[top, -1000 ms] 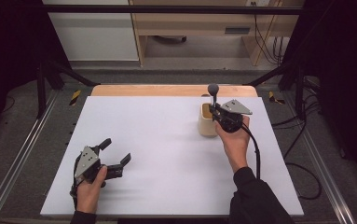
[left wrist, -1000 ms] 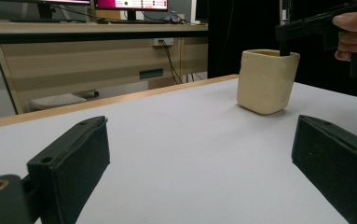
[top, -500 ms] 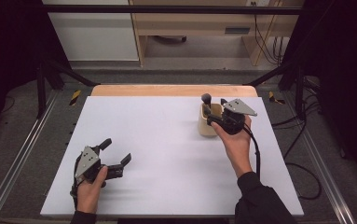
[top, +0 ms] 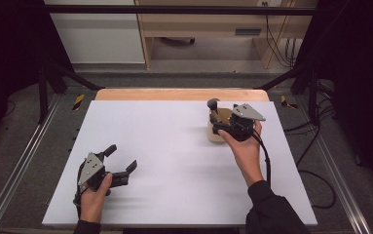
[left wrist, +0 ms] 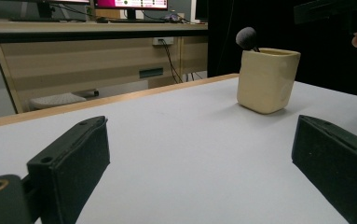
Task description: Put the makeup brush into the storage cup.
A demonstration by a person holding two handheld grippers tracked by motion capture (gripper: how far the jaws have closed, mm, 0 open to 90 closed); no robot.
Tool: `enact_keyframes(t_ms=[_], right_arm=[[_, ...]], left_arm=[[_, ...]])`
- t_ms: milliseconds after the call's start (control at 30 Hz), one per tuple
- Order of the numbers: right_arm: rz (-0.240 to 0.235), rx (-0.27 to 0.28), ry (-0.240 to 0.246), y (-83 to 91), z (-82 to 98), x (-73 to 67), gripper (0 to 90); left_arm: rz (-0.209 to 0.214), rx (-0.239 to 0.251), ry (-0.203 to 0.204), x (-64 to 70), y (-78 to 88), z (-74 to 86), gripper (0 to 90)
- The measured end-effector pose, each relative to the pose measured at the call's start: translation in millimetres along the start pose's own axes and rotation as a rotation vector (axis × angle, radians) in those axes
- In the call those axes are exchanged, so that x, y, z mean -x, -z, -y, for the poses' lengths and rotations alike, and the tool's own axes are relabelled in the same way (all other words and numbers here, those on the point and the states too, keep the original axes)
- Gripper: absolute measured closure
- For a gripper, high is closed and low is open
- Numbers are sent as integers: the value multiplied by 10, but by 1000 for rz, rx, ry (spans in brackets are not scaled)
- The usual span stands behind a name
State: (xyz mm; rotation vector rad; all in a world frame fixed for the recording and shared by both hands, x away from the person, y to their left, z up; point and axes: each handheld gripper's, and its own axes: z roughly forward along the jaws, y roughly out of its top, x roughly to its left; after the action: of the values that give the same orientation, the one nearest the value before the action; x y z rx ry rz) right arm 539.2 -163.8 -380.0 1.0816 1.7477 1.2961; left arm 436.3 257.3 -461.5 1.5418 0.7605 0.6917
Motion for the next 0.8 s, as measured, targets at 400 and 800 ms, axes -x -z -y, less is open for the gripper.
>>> enact_keyframes(t_ms=[400, 800], right_arm=[[-24, -4, 9, 30, -17, -41, 66], [-38, -9, 17, 56, -32, -41, 58]], left_arm=[[0, -2, -2, 0, -1, 1, 39], [-2, 0, -1, -3, 2, -2, 39]])
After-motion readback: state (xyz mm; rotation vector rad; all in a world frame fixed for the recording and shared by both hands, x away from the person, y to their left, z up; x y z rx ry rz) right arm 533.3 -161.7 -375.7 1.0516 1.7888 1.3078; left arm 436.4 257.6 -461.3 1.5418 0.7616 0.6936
